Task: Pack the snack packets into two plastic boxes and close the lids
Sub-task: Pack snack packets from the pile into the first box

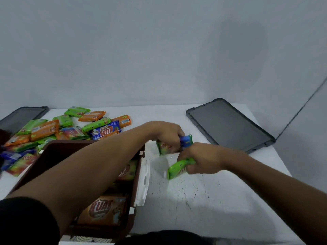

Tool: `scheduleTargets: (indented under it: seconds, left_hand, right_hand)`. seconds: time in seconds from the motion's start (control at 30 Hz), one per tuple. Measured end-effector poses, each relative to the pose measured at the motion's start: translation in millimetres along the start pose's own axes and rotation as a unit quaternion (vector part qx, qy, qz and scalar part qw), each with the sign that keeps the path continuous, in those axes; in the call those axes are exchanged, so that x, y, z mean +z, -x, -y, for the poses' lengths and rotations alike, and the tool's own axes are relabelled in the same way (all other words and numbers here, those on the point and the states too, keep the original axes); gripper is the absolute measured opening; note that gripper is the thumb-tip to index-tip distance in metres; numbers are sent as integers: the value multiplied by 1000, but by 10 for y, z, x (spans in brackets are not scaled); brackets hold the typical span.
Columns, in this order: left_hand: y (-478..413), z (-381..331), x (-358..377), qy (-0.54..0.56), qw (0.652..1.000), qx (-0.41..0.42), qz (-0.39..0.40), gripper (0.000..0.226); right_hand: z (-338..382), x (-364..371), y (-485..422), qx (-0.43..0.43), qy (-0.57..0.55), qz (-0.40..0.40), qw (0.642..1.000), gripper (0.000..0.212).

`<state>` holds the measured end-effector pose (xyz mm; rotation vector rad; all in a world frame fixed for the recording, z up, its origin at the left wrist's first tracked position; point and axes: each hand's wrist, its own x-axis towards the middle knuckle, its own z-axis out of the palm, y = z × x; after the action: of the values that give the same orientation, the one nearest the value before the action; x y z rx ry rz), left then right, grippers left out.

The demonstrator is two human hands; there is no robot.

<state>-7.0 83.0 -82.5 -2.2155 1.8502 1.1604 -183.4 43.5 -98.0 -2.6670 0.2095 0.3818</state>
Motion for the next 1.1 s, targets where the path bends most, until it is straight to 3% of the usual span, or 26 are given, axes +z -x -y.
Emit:
scheduleTargets:
  seconds: [0.13, 0.27, 0.37, 0.43, 0.63, 0.8, 0.93, 1.1]
  left_hand:
    - [199, 76, -240, 177, 981, 58, -62, 28]
    - [495, 154, -464, 224, 962, 115, -107, 24]
    - [769, 254, -574, 224, 959, 135, -109, 43]
    - [957, 346, -585, 251, 953, 141, -97, 55]
    - [1493, 930, -500, 353, 916, 180, -64, 43]
    - [1965, 1376, -404, 297, 936, 178, -63, 46]
    - [2281, 1609, -304, 135, 980, 119, -90, 51]
    - [2461, 1796, -131, 38, 992, 85, -83, 48]
  right_hand:
    - [-72, -222, 74, 92, -29, -62, 993, 20]
    - [34, -436, 149, 129, -135, -163, 969, 25]
    - [251, -572, 164, 114, -181, -207, 955, 66]
    - [403, -597, 94, 107, -145, -227, 957, 77]
    - [851, -502, -266, 72, -119, -264, 954, 66]
    - [1194, -460, -490, 38, -146, -256, 955, 62]
    - [1423, -379, -661, 18, -122, -239, 963, 59]
    - [1677, -176, -884, 32, -61, -213, 975, 67]
